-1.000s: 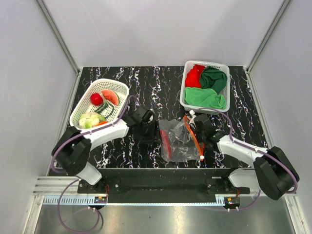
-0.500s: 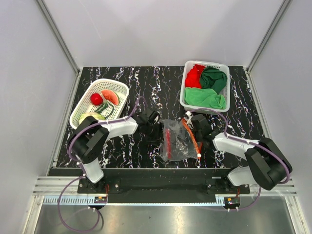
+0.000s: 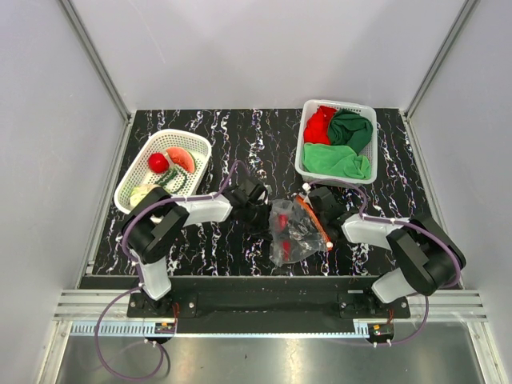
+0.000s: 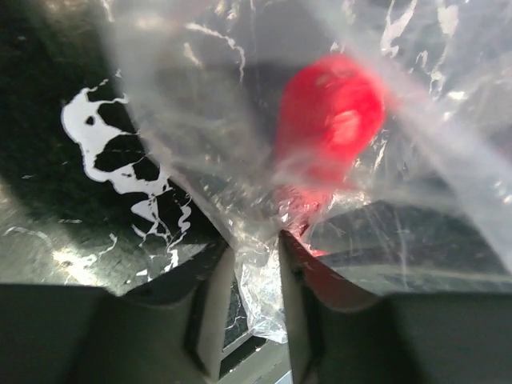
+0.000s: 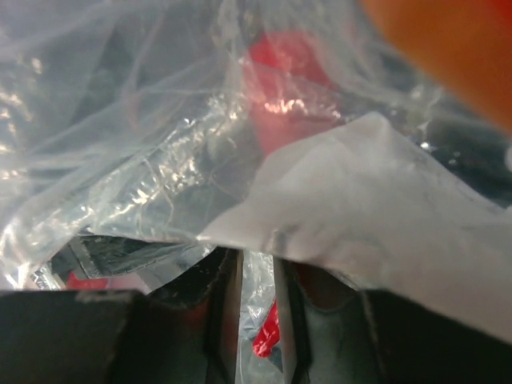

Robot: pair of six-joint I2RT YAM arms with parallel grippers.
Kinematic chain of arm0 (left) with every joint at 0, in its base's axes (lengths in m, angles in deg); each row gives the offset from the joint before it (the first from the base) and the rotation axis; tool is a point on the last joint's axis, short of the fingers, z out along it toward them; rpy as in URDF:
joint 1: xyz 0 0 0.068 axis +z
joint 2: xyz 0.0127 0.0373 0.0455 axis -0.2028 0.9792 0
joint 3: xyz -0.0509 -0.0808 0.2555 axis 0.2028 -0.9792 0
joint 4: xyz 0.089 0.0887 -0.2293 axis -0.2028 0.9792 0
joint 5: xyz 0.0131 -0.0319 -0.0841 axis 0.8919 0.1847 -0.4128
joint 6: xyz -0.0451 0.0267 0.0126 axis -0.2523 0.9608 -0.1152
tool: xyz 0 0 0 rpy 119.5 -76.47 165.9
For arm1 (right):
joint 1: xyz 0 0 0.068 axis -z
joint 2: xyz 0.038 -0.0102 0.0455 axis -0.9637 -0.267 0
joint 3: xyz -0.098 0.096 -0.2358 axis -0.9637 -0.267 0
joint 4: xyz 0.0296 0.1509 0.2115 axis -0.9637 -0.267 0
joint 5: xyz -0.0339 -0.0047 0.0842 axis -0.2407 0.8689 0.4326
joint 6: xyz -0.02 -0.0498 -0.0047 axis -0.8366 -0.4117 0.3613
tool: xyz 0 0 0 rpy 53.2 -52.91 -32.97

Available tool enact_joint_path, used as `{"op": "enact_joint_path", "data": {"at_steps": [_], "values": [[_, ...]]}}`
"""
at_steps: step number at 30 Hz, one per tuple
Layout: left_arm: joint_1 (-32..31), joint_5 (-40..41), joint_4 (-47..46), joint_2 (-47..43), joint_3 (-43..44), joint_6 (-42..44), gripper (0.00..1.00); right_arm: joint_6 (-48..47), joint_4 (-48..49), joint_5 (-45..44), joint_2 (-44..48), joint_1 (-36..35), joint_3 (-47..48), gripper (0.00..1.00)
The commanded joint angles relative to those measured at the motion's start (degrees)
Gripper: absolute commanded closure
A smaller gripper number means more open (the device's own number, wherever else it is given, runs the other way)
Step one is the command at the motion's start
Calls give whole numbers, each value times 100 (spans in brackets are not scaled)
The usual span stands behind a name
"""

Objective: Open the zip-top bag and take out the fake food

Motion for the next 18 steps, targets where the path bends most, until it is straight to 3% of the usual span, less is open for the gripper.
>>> {"op": "enact_joint_path", "data": {"at_steps": [1,9,18], "values": [[-97,463,337,504,-303,223,71,-259,-304,-518,19,-30,180,69],[-97,437,381,592,-286,259,76,-357,-944,-703,107,-38,198,62],[-97,454,495,601,-206,346,80,-734,-2122,-570,1425,-39,830,52]]}}
